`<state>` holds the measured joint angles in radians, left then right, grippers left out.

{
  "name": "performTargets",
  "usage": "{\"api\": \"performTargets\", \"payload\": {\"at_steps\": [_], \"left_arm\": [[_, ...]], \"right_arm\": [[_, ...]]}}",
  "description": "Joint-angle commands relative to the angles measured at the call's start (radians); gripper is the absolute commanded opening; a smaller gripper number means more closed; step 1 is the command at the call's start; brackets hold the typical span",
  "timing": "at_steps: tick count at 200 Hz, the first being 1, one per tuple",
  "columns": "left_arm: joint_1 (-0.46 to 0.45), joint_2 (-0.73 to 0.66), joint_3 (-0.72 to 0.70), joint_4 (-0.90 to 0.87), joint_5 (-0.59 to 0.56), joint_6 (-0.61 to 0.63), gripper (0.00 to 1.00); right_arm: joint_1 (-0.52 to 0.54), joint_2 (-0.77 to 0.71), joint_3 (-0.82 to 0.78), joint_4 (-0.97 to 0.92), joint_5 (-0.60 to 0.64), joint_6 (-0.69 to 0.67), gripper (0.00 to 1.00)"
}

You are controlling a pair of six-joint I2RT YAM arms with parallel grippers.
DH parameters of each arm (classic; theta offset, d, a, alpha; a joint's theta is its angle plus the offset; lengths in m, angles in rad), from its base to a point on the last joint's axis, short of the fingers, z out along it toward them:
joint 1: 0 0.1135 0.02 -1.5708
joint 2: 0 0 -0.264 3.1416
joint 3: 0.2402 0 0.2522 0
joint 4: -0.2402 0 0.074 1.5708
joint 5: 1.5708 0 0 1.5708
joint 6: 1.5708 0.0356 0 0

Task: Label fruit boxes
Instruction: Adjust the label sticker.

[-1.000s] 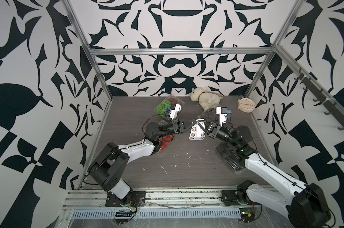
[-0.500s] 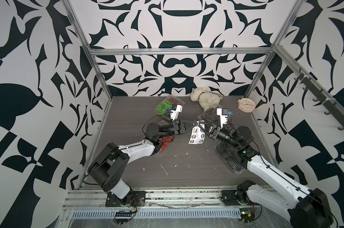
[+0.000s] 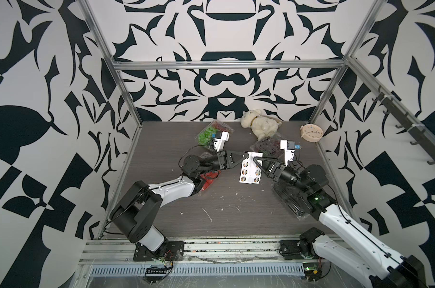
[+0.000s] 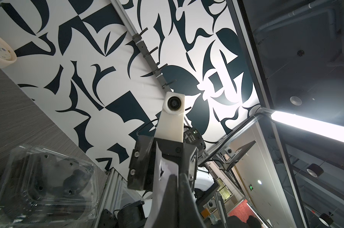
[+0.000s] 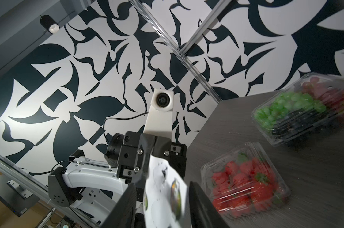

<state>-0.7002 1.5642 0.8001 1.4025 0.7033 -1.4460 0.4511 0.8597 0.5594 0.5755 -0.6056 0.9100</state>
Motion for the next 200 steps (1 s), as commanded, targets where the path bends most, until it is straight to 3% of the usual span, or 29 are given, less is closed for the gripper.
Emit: {"api": "performTargets", "payload": {"at_steps": [1,10,26,40,51,66,90,104,150,172,200], "left_arm": [[0.004,-0.022,0.000,0.037,0.002,0.011,0.00],[0.004,-0.021,0.001,0.039,0.002,0.009,0.00],[0.003,-0.020,0.001,0.039,0.002,0.010,0.00],[0.004,-0.020,0.002,0.039,0.004,0.010,0.00],[0.004,-0.021,0.000,0.039,0.004,0.009,0.00],[0.005,-0.025,-0.004,0.038,0.008,0.009,0.00],[0.014,-0.037,-0.016,0.038,0.010,0.007,0.14],[0.022,-0.049,-0.027,0.038,0.009,0.007,0.16],[0.032,-0.062,-0.048,0.037,0.007,0.009,0.17],[0.032,-0.059,-0.049,0.038,0.005,0.010,0.10],[0.033,-0.049,-0.042,0.038,0.006,0.008,0.14]], "right_arm": [[0.000,0.019,0.001,0.116,-0.037,0.031,0.46],[0.000,0.027,0.003,0.128,-0.040,0.037,0.42],[0.000,0.036,0.007,0.134,-0.041,0.039,0.27],[-0.001,0.033,0.009,0.127,-0.035,0.035,0.07],[0.000,0.026,0.011,0.107,-0.025,0.027,0.00],[0.000,0.017,0.014,0.089,-0.016,0.015,0.00],[0.000,0.008,0.017,0.063,-0.003,0.002,0.00],[0.000,0.006,0.017,0.060,0.002,0.000,0.00],[-0.001,0.008,0.020,0.061,0.007,0.001,0.00],[-0.002,0.006,0.021,0.061,0.007,0.001,0.00],[0.000,0.006,0.023,0.061,0.004,0.003,0.00]]}}
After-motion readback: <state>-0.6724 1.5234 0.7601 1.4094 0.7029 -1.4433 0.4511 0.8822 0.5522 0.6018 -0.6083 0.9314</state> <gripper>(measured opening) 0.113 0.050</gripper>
